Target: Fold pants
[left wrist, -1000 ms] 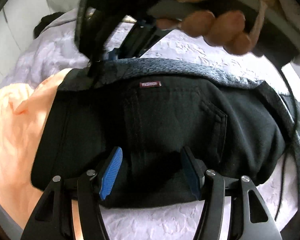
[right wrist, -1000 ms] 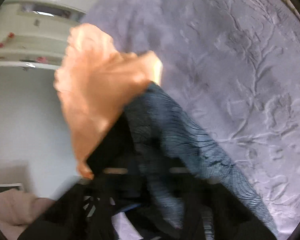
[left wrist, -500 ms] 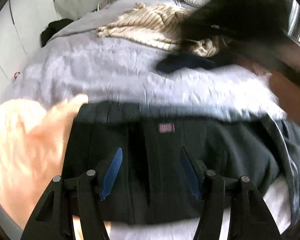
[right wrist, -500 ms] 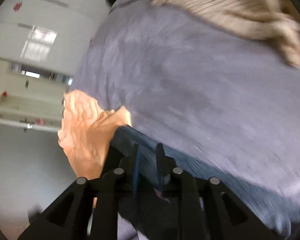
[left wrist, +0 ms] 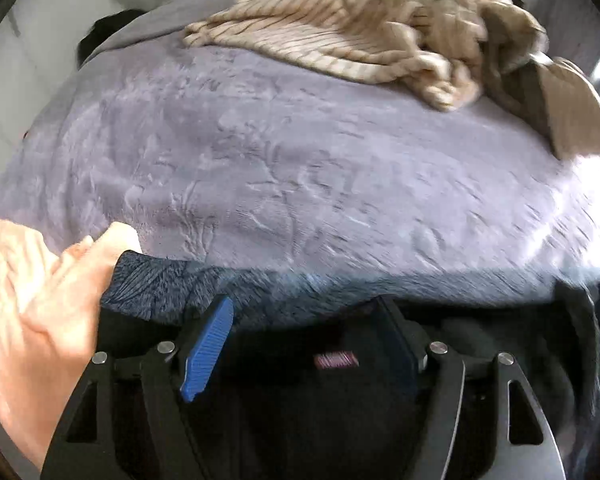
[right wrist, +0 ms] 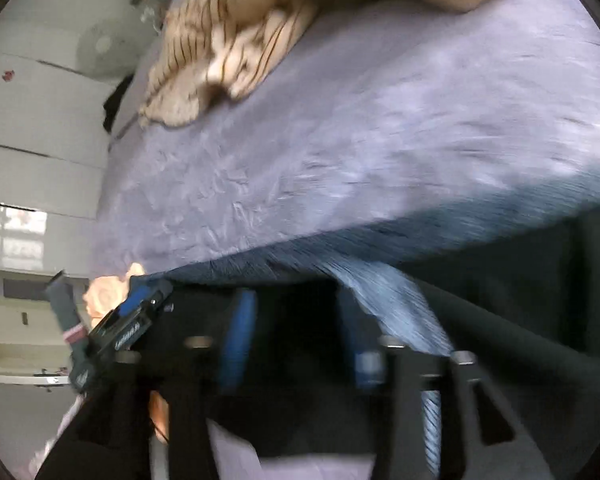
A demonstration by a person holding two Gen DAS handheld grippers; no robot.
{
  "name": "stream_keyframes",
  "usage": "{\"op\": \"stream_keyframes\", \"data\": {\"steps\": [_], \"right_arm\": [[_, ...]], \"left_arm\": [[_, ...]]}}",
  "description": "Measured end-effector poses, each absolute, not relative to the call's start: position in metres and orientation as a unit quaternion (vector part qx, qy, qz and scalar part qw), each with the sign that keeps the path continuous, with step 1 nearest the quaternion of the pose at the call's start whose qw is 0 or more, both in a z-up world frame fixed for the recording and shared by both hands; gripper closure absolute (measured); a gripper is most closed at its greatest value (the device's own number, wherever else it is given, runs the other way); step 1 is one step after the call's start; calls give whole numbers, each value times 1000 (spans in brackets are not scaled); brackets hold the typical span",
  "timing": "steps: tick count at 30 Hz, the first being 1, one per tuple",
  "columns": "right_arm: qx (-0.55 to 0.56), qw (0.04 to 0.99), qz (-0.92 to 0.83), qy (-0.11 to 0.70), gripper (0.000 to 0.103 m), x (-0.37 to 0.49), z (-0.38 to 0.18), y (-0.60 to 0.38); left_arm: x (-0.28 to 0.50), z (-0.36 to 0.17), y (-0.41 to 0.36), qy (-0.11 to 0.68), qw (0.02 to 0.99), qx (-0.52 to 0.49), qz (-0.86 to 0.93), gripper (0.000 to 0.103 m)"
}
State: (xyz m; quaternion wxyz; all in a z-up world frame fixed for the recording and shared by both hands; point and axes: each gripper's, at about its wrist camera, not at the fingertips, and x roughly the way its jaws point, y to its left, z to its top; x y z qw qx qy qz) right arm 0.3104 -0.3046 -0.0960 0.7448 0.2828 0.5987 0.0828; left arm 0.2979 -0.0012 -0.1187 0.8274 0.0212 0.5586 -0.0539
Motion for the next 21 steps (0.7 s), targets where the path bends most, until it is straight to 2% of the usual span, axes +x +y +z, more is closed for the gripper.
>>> {"op": "stream_keyframes", "data": {"steps": [5, 9, 17, 21], "right_arm": [[300, 752, 19, 587, 40, 199, -59, -385], [330, 742, -28, 583, 40, 106, -54, -438], [405, 695, -40, 593, 40, -35, -103, -493], [464, 665, -16, 585, 40, -74, -136, -510]], "left_arm": [[243, -90, -46, 552, 820, 73, -131, 29], [193, -81, -106, 585, 784, 38, -204, 29], [131, -107, -233, 646, 707, -57, -283, 29], [112, -127, -276, 663, 701, -40, -262, 29]]}}
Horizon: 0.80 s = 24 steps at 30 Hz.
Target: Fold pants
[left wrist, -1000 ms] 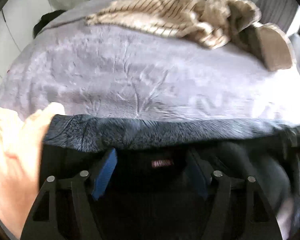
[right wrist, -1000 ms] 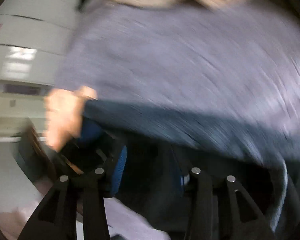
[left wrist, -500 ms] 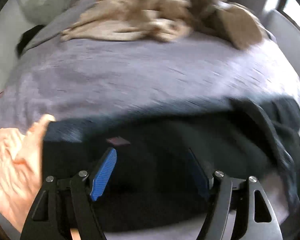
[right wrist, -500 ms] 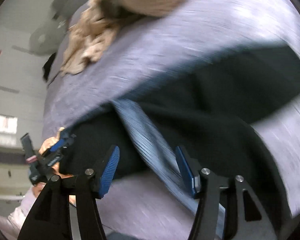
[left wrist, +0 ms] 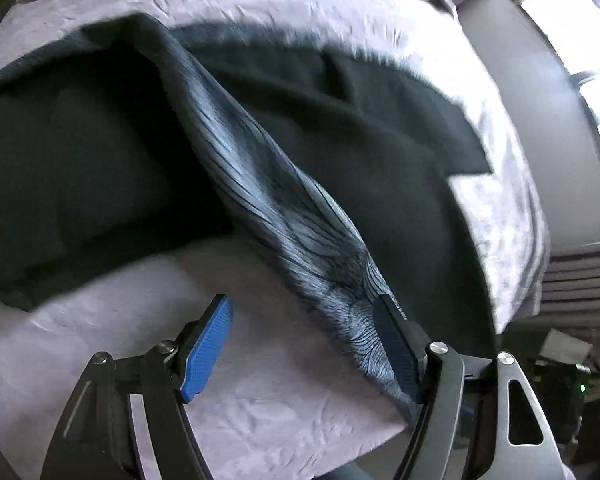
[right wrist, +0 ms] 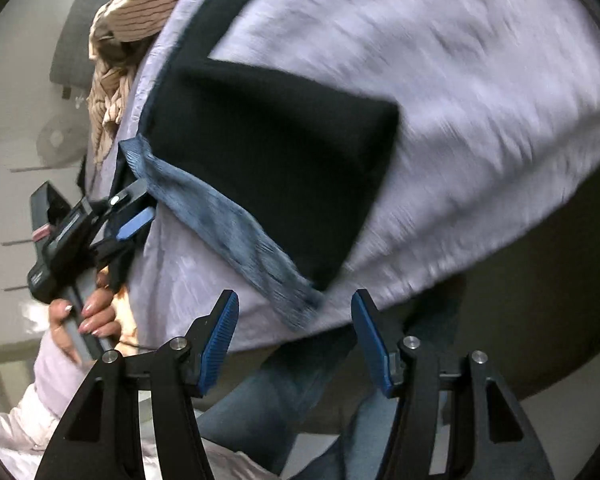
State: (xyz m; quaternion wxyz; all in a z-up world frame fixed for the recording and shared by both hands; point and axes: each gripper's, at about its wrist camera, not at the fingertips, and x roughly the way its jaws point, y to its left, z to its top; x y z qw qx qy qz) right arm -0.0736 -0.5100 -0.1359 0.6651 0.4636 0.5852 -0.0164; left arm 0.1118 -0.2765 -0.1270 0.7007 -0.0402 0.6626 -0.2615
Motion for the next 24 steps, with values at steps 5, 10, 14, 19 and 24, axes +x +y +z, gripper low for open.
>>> {"op": "stream_keyframes", "data": {"steps": [5, 10, 14, 19, 24], "right_arm": [[517, 642, 22, 566, 40, -81, -165, -513], [583, 614, 54, 529, 84, -78, -179, -513], [592, 618, 65, 512, 88, -71, -159, -520], [580, 656, 93, 474, 90, -45, -102, -551], [568, 688, 107, 440, 90, 4, -63, -589]], "left_arm": [[99, -136, -302, 667, 703, -20, -246, 29], [105, -149, -316, 675, 692, -32, -253, 48], [109, -145, -320, 689, 671, -38, -271, 82], [119, -107, -327, 661, 685, -34, -306, 84], [150, -65, -339, 623, 706, -56, -333, 84]]}}
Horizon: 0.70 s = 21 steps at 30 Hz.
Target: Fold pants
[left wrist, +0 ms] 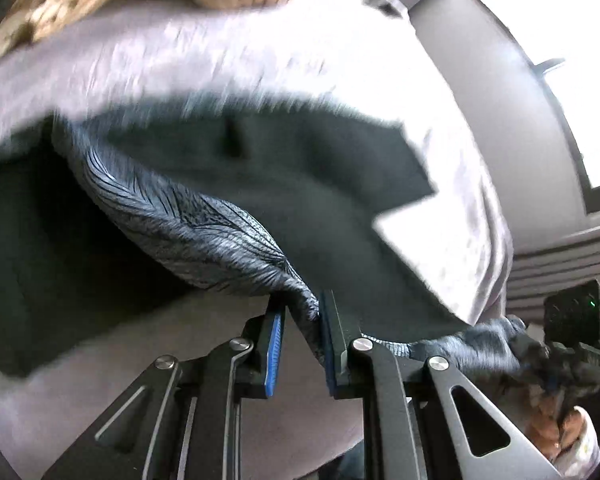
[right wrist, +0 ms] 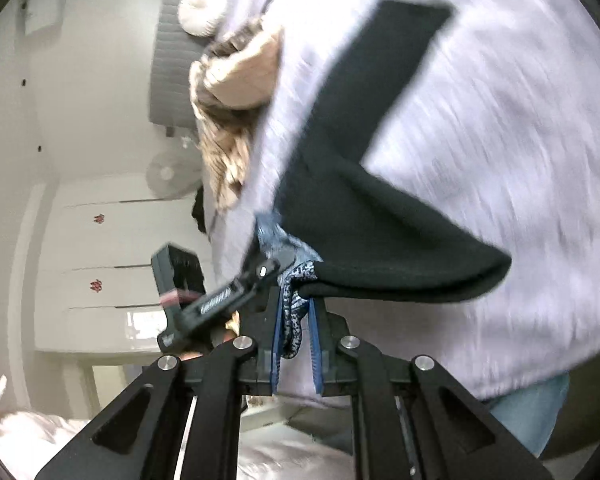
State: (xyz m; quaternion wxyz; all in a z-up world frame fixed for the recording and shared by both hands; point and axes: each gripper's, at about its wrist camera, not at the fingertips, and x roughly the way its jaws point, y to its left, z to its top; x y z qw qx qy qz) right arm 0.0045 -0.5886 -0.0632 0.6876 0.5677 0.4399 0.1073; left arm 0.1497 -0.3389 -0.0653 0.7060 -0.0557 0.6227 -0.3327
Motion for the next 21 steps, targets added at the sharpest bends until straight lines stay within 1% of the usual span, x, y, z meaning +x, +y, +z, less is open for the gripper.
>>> {"op": "stream_keyframes", "data": {"steps": [3, 5, 10, 11, 12, 13, 14, 16, 17, 18, 19, 20, 21], "right_arm": [[560, 699, 117, 428, 90, 40, -45, -615], [556, 703, 121, 426, 90, 56, -40, -632], [555, 695, 114, 443, 90, 130, -55, -693], [556, 692, 111, 447, 90, 146, -59, -701], [555, 690, 109, 452, 90, 163, -62, -710], [545, 692, 106, 460, 89, 180, -67, -719], [536, 695, 101, 469, 88, 195, -71, -725], [530, 690, 89, 485, 86, 222, -81, -737], [529, 685, 83, 494, 81, 233, -87, -743], [520, 685, 71, 506, 58, 244, -91, -748], [503, 690, 57, 517, 32, 251, -93, -753], [475, 705, 38, 525, 26, 256, -90, -757], [455, 720, 28, 524, 26, 258, -87, -760]], "left_arm": [[175, -47, -354, 596, 724, -57, -342, 84], [195, -45, -369, 586, 736, -54, -335, 84], [235, -49, -405, 571, 769, -39, -286, 84], [243, -49, -413, 568, 775, -34, -276, 79], [253, -50, -419, 565, 782, -24, -262, 60], [260, -51, -426, 559, 793, -11, -243, 47], [263, -51, -429, 553, 800, -5, -232, 36], [273, -54, -430, 548, 808, 0, -216, 36], [278, -54, -428, 552, 808, -4, -207, 36], [279, -52, -425, 551, 810, -8, -200, 36], [279, -51, -421, 549, 813, -7, -194, 35], [279, -49, -415, 546, 817, 0, -186, 35], [277, -48, -413, 545, 818, 6, -181, 35]]}}
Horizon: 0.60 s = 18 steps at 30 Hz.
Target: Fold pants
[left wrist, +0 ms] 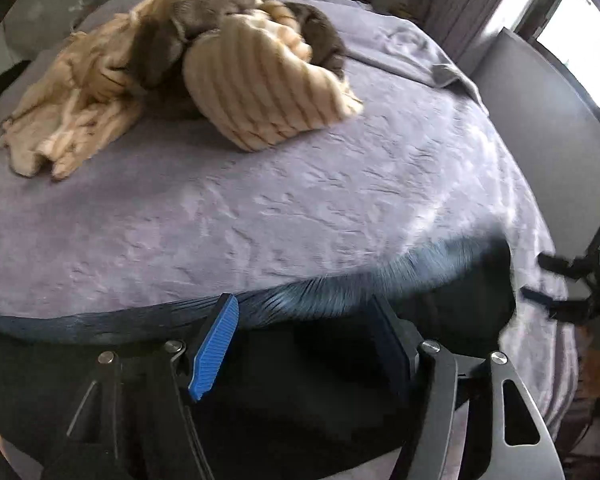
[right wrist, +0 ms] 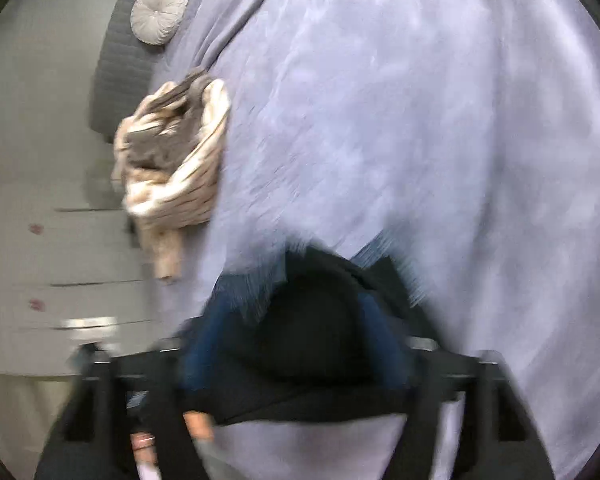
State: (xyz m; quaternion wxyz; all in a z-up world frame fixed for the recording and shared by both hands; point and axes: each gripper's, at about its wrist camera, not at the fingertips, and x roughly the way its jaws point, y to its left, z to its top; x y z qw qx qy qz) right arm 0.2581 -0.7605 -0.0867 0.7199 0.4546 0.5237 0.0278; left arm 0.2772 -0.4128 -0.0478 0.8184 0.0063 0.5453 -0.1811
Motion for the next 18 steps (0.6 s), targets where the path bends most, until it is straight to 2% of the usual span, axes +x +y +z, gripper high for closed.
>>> {"op": "stream_keyframes", "data": {"steps": [3, 7, 12, 18], "right_arm": [[432, 746, 37, 505, 26, 247, -71, -764], [472, 709, 70, 519, 28, 214, -90, -752], [503, 656, 107, 552, 30, 201, -141, -694], [538, 637, 132, 535, 31, 219, -176, -647]], "left_arm": [[266, -54, -396, 562, 810, 23, -164, 35], [231, -72, -371, 599, 786, 12, -152, 35], [190, -113, -332, 664, 729, -113, -123, 35], [171, -147, -308, 679, 682, -237, -133, 35]]}}
